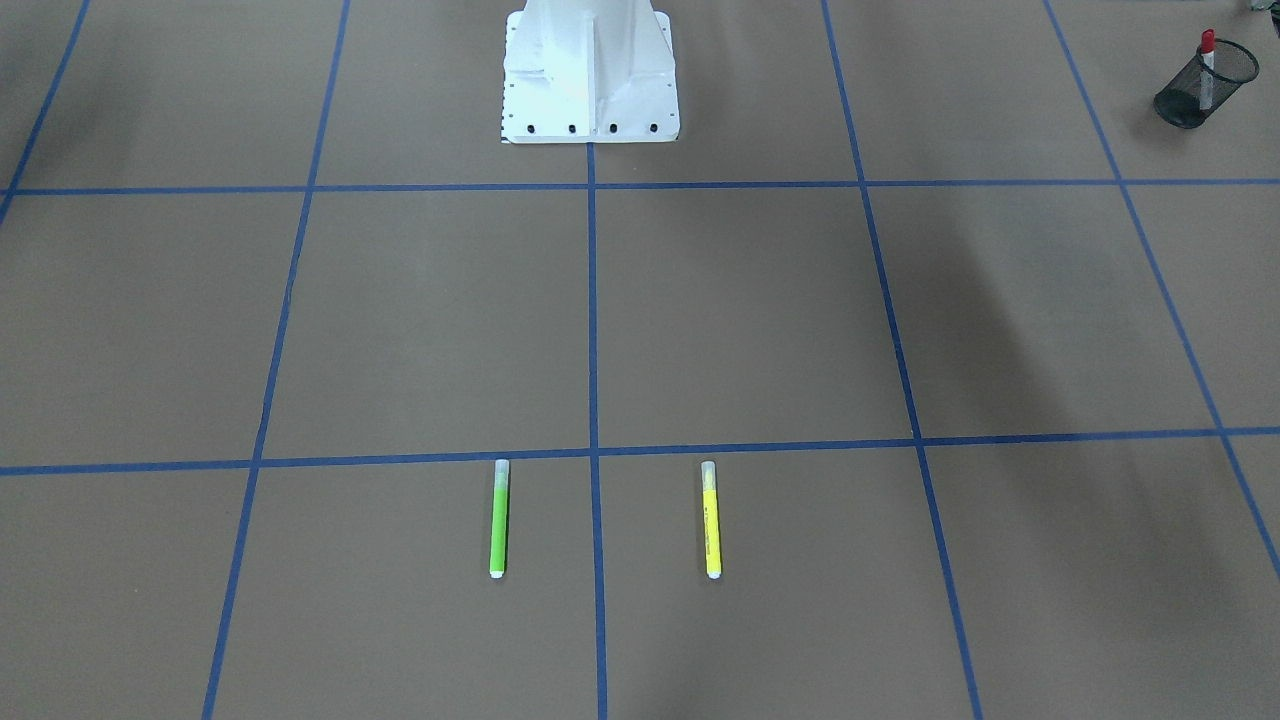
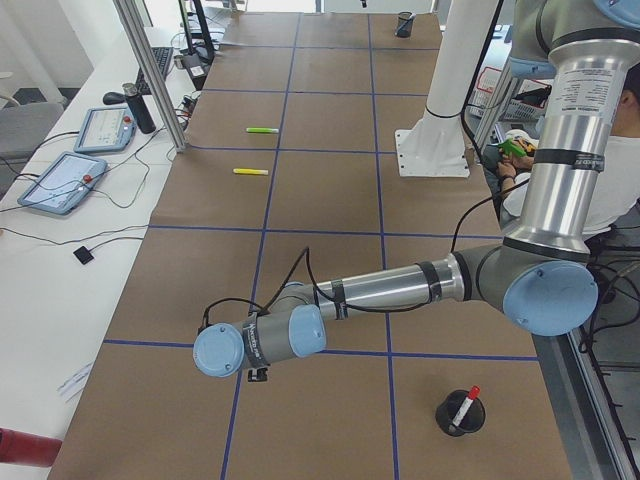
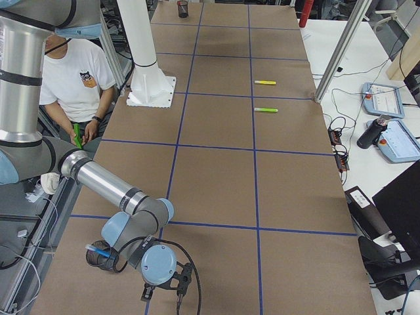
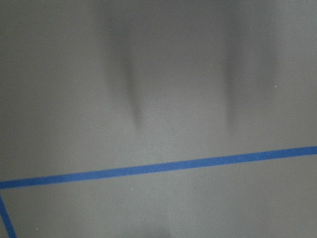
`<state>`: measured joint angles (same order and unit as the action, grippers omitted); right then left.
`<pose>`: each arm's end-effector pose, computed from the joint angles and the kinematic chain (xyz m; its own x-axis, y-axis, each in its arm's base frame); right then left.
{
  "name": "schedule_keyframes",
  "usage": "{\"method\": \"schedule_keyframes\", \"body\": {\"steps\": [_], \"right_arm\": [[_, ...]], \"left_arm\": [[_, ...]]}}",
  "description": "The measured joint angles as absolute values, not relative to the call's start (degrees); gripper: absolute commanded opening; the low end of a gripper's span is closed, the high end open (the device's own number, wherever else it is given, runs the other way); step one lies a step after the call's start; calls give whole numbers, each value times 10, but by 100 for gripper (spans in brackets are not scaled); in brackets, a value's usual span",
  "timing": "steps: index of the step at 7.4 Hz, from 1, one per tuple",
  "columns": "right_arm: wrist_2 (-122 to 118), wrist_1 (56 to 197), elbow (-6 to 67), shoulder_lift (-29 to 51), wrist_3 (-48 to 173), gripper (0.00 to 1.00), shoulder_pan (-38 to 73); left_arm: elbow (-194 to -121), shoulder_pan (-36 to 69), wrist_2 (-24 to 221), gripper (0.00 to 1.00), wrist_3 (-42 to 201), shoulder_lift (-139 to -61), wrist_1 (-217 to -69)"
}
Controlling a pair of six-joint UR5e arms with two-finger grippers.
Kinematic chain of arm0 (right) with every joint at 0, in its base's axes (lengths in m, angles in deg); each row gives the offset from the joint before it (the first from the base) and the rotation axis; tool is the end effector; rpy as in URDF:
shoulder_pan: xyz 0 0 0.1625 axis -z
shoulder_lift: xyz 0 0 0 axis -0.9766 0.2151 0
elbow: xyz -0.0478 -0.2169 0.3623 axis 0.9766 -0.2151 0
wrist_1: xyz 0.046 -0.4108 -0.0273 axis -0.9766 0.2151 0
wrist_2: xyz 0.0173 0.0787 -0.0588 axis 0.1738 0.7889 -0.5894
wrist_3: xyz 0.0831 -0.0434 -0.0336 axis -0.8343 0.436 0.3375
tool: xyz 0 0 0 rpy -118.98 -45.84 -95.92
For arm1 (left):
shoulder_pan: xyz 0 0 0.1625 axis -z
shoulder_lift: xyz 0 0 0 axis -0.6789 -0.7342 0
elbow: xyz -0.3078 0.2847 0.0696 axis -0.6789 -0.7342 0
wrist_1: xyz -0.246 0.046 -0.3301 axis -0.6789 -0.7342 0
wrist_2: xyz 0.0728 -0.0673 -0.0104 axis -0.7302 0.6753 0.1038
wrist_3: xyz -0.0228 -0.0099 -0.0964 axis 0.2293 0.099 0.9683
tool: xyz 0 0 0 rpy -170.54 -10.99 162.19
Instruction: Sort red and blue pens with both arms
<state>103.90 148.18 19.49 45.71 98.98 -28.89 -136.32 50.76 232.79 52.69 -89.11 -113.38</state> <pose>0.1547 -0.2726 0.8406 0.7034 0.2134 0.6780 -0.0055 0.9555 -0.2950 -0.0748 -0.5289 0.7288 0.3951 -0.0562 -0.9169 -0.0244 0.9971 -0.0716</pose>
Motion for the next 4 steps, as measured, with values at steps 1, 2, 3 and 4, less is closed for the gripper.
{"method": "schedule_keyframes", "body": {"steps": [1,2,3,4], "right_arm": [[1048,1471,195,442,950,100,-281],[1055,1467,195,423,918,100,-265],[1062,1465,194,401,893,100,-242],[1073,1464,193,379,873,100,-215]], "left_arm": [[-1364,508,2328,100,528,-891,-1135],[-1365,508,2327,100,528,-891,-1136],[-1365,508,2327,100,528,-891,-1137],[-1366,508,2327,100,527,-891,-1137]]}}
